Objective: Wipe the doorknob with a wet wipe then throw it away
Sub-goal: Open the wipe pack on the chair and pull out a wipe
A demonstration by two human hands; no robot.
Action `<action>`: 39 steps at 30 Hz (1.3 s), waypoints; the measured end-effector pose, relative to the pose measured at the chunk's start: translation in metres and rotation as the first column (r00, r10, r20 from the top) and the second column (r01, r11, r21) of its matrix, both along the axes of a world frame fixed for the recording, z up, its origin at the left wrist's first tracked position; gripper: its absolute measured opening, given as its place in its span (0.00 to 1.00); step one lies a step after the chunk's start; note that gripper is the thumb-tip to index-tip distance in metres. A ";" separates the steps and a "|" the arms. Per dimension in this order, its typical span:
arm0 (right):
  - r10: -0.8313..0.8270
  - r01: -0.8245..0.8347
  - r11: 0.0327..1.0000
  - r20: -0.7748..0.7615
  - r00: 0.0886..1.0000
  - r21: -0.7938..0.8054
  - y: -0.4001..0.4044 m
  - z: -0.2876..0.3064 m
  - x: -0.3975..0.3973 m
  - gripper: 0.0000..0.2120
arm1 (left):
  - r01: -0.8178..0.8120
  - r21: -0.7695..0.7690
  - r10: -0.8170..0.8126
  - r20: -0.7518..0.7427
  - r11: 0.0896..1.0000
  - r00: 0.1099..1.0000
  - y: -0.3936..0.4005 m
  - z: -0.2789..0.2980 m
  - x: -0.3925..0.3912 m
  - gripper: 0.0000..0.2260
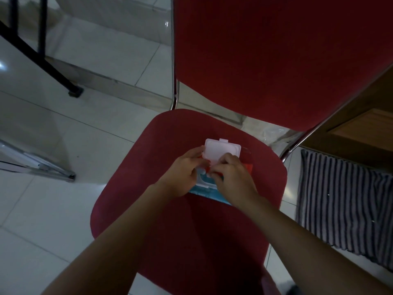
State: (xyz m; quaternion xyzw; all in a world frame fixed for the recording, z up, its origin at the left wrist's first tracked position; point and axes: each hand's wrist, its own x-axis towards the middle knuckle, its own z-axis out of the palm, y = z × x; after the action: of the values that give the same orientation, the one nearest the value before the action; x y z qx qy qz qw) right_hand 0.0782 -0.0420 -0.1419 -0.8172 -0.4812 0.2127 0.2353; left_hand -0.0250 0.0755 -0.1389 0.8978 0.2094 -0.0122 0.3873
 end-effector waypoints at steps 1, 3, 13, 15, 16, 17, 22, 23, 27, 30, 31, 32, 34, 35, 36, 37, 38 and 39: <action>-0.003 0.004 1.000 -0.056 0.998 0.008 0.001 0.000 0.001 0.07 | 0.001 -0.012 -0.001 0.002 1.000 1.000 0.000 0.000 0.000 0.15; -0.088 0.098 0.995 -0.215 0.973 0.035 0.002 0.003 0.002 0.06 | -0.008 -0.030 0.008 -0.004 1.000 1.000 -0.001 0.000 0.000 0.15; -0.339 0.581 0.811 -0.864 0.373 -0.068 -0.009 0.030 0.031 0.12 | -0.002 -0.001 0.001 -0.093 1.000 0.996 -0.003 -0.003 0.003 0.17; -0.296 0.593 0.797 -0.929 0.221 -0.112 -0.010 0.033 0.037 0.11 | 0.003 0.000 -0.003 -0.096 1.000 0.995 -0.004 -0.002 0.003 0.17; -0.274 0.589 0.799 -0.945 0.176 -0.122 -0.011 0.035 0.040 0.10 | 0.004 -0.004 -0.004 -0.095 1.000 0.995 -0.004 -0.002 0.003 0.18; -0.260 0.589 0.798 -0.954 0.149 -0.126 -0.012 0.036 0.042 0.10 | 0.001 -0.014 -0.002 -0.093 1.000 0.996 -0.004 -0.002 0.003 0.18; -0.349 0.669 0.718 -0.931 0.108 -0.192 -0.016 0.039 0.048 0.11 | -0.043 -0.073 0.039 -0.055 0.996 0.998 -0.002 0.003 0.005 0.19; -0.392 0.693 0.691 -0.912 0.120 -0.206 -0.017 0.038 0.048 0.12 | -0.066 -0.082 0.062 -0.051 0.994 0.997 -0.002 0.004 0.006 0.18; -0.585 0.682 0.699 -0.722 0.369 -0.218 -0.019 0.031 0.048 0.07 | -0.186 -0.119 0.180 -0.056 0.975 0.982 -0.005 0.003 0.008 0.17; -0.564 0.558 0.787 -0.673 0.478 -0.263 -0.020 0.025 0.049 0.14 | -0.220 -0.057 0.214 -0.092 0.974 0.972 -0.013 0.000 0.009 0.23; -0.541 0.518 0.810 -0.690 0.481 -0.274 -0.021 0.024 0.049 0.17 | -0.242 -0.037 0.237 -0.107 0.970 0.966 -0.017 -0.001 0.010 0.25; -0.511 0.484 0.832 -0.713 0.481 -0.270 -0.021 0.024 0.049 0.18 | -0.268 -0.024 0.264 -0.113 0.963 0.958 -0.021 -0.001 0.010 0.27; -0.467 0.477 0.848 -0.749 0.470 -0.230 -0.023 0.025 0.049 0.18 | -0.313 -0.007 0.311 -0.110 0.950 0.944 -0.027 -0.002 0.012 0.31; -0.456 0.505 0.840 -0.763 0.457 -0.199 -0.024 0.025 0.049 0.17 | -0.332 -0.008 0.329 -0.115 0.943 0.937 -0.029 -0.004 0.013 0.33; -0.452 0.541 0.823 -0.776 0.441 -0.172 -0.026 0.026 0.049 0.17 | -0.347 -0.023 0.341 -0.121 0.938 0.932 -0.030 -0.005 0.013 0.36; -0.444 0.567 0.810 -0.788 0.426 -0.150 -0.028 0.026 0.049 0.17 | -0.352 -0.053 0.343 -0.126 0.935 0.931 -0.031 -0.005 0.012 0.38; -0.439 0.575 0.806 -0.793 0.422 -0.140 -0.030 0.026 0.048 0.17 | -0.343 -0.092 0.332 -0.117 0.935 0.936 -0.030 -0.004 0.011 0.38; -0.435 0.564 0.814 -0.790 0.432 -0.140 -0.032 0.026 0.048 0.17 | -0.316 -0.131 0.305 -0.102 0.940 0.947 -0.029 -0.004 0.008 0.36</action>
State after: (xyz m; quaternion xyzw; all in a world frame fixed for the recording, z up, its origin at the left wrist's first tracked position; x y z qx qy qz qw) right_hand 0.1258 -0.0740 -0.1163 -0.7203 -0.0750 0.4367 0.5337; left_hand -0.0167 0.0460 -0.1428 0.8216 0.3624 -0.0021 0.4401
